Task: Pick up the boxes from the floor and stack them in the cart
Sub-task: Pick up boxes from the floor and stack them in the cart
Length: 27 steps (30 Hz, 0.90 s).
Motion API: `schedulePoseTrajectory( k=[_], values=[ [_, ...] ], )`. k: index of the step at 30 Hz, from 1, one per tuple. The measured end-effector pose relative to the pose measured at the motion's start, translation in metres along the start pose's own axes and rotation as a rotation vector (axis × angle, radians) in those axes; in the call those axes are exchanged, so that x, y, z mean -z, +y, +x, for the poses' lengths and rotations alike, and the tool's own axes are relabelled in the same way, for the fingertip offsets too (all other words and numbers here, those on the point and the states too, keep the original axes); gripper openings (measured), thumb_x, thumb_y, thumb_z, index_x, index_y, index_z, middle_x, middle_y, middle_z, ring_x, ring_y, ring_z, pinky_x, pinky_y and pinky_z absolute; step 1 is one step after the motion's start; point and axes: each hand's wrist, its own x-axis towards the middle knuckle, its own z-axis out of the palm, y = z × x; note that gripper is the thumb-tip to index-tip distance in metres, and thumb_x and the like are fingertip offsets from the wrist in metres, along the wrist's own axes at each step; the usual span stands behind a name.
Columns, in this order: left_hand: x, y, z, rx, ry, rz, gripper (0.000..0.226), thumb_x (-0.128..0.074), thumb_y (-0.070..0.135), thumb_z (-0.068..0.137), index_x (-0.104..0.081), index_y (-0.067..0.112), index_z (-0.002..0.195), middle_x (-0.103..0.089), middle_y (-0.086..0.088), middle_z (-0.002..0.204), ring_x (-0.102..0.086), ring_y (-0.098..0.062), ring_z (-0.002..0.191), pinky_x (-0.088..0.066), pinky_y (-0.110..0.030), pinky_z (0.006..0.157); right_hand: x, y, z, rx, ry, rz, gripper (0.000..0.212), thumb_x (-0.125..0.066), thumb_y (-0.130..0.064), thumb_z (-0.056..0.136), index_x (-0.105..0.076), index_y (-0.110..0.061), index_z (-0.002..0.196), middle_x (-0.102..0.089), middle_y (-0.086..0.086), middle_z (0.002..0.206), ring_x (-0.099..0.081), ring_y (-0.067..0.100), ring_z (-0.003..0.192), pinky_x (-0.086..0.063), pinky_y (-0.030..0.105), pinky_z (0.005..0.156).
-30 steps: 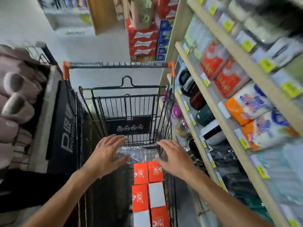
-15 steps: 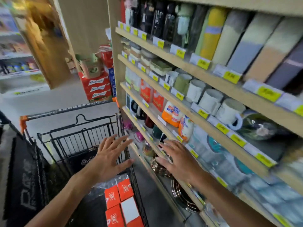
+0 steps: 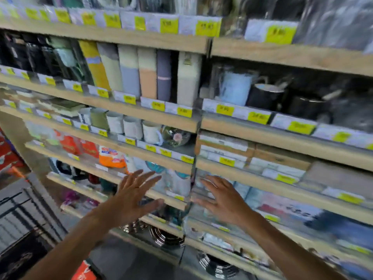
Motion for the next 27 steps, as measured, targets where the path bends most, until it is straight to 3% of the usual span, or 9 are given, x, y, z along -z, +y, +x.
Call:
schedulePoseTrajectory(
  k=[3, 6, 13, 17, 21, 24, 27],
  values=[
    [-0.002, 0.027, 0.031, -0.111, -0.05, -0.032, 0.097, -0.002, 0.1, 0.066, -0.012, 0.052, 0.15, -0.001, 0.029, 0.155, 0.006, -0.009, 0.151, 0.003, -0.039, 0.122, 0.009, 0.028, -0.042, -0.147, 0.023, -0.054, 0.097, -0.008, -0.093, 0.08, -0.021, -0.038, 0.158, -0.019, -0.009, 0.166, -0.014, 0.02, 0.153, -0.017, 0.04, 0.123],
    [-0.006, 0.049, 0.048, -0.233, -0.103, -0.062, 0.096, -0.006, 0.097, 0.069, -0.013, 0.05, 0.152, 0.0, 0.027, 0.158, 0.01, -0.006, 0.149, 0.005, -0.035, 0.121, 0.02, 0.033, -0.089, -0.258, 0.052, -0.054, 0.1, -0.005, -0.094, 0.077, -0.022, -0.038, 0.158, -0.02, -0.01, 0.165, -0.013, 0.018, 0.153, -0.017, 0.042, 0.123],
    [-0.041, 0.122, 0.078, -0.498, -0.281, -0.119, 0.098, -0.008, 0.097, 0.067, -0.005, 0.049, 0.153, 0.007, 0.027, 0.159, 0.016, -0.006, 0.148, 0.007, -0.035, 0.119, 0.02, 0.033, -0.204, -0.545, 0.159, -0.05, 0.094, -0.019, -0.091, 0.082, -0.037, -0.033, 0.154, -0.033, -0.007, 0.161, -0.028, 0.02, 0.149, -0.027, 0.043, 0.12],
    [-0.067, 0.192, 0.079, -0.693, -0.359, -0.155, 0.099, -0.008, 0.097, 0.066, -0.006, 0.05, 0.153, 0.007, 0.03, 0.155, 0.021, 0.007, 0.138, 0.008, -0.032, 0.119, 0.016, 0.031, -0.285, -0.746, 0.234, -0.021, 0.098, -0.018, -0.095, 0.078, -0.037, -0.035, 0.153, -0.035, -0.006, 0.16, -0.028, 0.017, 0.148, -0.027, 0.04, 0.12],
    [-0.091, 0.27, 0.073, -0.896, -0.34, -0.193, 0.101, -0.008, 0.096, 0.07, -0.016, 0.042, 0.155, -0.007, 0.023, 0.159, 0.007, 0.003, 0.143, -0.002, -0.033, 0.122, 0.008, 0.031, -0.37, -0.923, 0.288, -0.021, 0.087, -0.032, -0.086, 0.086, -0.041, -0.029, 0.151, -0.036, -0.003, 0.159, -0.033, 0.019, 0.146, -0.032, 0.043, 0.118],
    [-0.108, 0.33, 0.064, -0.986, -0.345, -0.226, 0.092, -0.017, 0.091, 0.077, -0.023, 0.041, 0.154, -0.017, 0.02, 0.158, -0.002, 0.002, 0.144, -0.005, -0.03, 0.121, 0.006, 0.034, -0.429, -1.047, 0.364, -0.008, 0.096, -0.025, -0.093, 0.081, -0.041, -0.03, 0.151, -0.038, 0.0, 0.159, -0.035, 0.023, 0.146, -0.036, 0.049, 0.115],
    [-0.124, 0.388, 0.046, -1.06, -0.359, -0.222, 0.09, -0.023, 0.088, 0.078, -0.024, 0.04, 0.154, -0.016, 0.022, 0.157, -0.001, 0.005, 0.142, -0.003, -0.022, 0.114, 0.012, 0.042, -0.482, -1.132, 0.394, -0.015, 0.103, -0.016, -0.097, 0.075, -0.037, -0.031, 0.152, -0.033, -0.004, 0.161, -0.032, 0.02, 0.147, -0.035, 0.044, 0.116]
  ],
)
